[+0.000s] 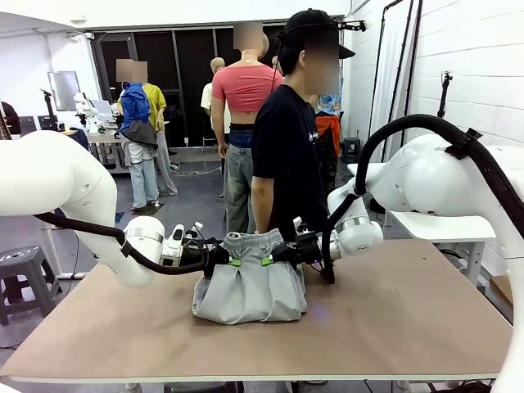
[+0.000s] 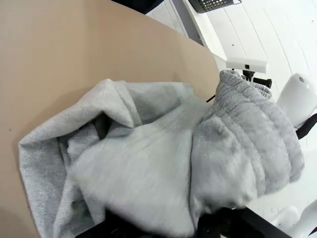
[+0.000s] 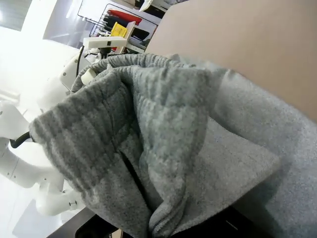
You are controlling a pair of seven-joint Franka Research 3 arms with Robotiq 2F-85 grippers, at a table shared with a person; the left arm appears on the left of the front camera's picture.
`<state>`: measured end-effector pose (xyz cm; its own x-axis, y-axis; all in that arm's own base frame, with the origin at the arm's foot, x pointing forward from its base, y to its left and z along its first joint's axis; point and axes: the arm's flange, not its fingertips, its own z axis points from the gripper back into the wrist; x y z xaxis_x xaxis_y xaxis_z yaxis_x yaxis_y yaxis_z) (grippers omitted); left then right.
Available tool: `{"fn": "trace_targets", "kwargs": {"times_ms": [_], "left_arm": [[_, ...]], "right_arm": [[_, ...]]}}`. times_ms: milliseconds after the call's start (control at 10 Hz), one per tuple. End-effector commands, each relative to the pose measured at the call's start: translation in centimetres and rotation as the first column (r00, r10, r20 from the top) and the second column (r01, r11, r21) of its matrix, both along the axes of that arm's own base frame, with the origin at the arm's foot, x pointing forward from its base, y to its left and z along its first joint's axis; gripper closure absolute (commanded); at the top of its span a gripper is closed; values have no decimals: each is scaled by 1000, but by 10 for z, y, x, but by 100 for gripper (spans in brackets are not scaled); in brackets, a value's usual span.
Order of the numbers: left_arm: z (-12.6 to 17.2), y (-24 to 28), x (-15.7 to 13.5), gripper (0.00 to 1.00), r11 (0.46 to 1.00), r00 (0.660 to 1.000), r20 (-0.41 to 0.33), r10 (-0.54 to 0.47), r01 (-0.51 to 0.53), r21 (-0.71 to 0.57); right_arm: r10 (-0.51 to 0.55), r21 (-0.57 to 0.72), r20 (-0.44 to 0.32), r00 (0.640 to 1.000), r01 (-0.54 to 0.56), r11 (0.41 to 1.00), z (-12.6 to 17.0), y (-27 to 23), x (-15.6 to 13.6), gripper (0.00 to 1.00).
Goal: Fold the training pants.
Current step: Fold the Training pants in half.
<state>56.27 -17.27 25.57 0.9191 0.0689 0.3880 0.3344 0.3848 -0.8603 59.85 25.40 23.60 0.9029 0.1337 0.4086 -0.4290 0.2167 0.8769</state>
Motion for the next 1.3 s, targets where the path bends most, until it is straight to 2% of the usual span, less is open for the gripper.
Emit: {"fn": "trace_targets", "kwargs": {"times_ms": [0,200,300,600,800,1000,1100,1200], "left_arm": [[2,25,6,59,997,998,-21,60,-59,39],[6,34,4,20,996,996,-19,88,-87,34],[10,41,1,0,994,994,-14,105,-105,28],[33,73,-12,0,984,984,30,175,-176,24],[63,104,-33,0,969,968,82,237,-241,45],[97,128,-55,0,958,945,167,279,-287,24],[101,132,-62,0,954,937,194,292,-299,7],[87,125,-37,0,967,963,110,248,-253,37]], "right_arm": [[-44,-55,-20,999,43,998,1,-21,16,48],[-68,-75,-8,998,67,995,6,-31,16,8],[-83,-93,4,997,83,992,11,-39,14,0],[-161,-166,81,984,173,971,37,-78,11,0],[-194,-178,133,972,215,960,65,-102,1,0],[-193,-172,214,958,231,958,92,-114,-12,0],[-167,-216,226,960,216,952,98,-111,-20,0],[-206,-151,165,965,231,961,89,-115,4,0]]}}
